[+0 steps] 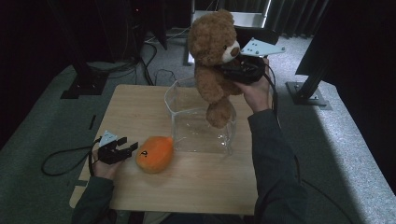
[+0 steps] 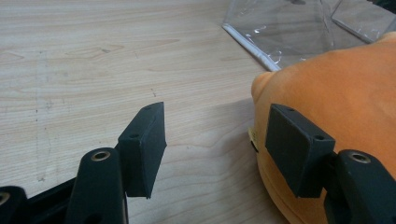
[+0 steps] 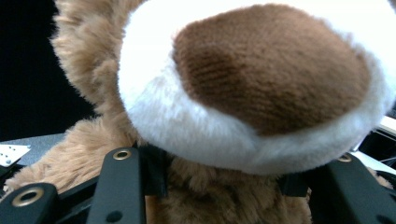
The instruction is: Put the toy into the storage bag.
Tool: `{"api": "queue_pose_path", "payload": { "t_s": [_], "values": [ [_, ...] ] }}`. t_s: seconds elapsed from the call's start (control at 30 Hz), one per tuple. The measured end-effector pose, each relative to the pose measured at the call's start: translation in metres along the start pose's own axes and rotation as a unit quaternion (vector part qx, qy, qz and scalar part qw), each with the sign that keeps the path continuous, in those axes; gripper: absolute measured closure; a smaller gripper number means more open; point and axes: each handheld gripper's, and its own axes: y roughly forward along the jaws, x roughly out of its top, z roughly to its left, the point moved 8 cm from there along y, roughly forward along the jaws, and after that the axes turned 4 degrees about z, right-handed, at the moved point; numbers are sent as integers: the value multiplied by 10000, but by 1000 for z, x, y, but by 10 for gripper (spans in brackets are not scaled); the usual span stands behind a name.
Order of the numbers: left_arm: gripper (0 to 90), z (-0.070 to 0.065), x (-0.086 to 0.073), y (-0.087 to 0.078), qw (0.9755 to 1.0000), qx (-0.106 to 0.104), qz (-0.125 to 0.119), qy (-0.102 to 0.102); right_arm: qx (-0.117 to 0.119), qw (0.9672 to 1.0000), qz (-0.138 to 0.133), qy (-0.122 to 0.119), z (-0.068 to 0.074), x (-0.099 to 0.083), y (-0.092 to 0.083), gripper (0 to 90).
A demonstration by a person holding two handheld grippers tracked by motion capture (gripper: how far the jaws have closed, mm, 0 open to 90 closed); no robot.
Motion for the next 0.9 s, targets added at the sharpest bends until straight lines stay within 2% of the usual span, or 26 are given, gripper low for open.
{"api": "queue_pose_path", "payload": {
  "t_s": [0.53,0.9],
  "values": [
    [389,8,18,-10,9999,92,-123,80,9,9999,97,-61,-1,1,15,473],
    [389,10,42,-11,9995,78,-221,198,-51,9996,266,-101,-8,-2,22,473]
  ]
}}
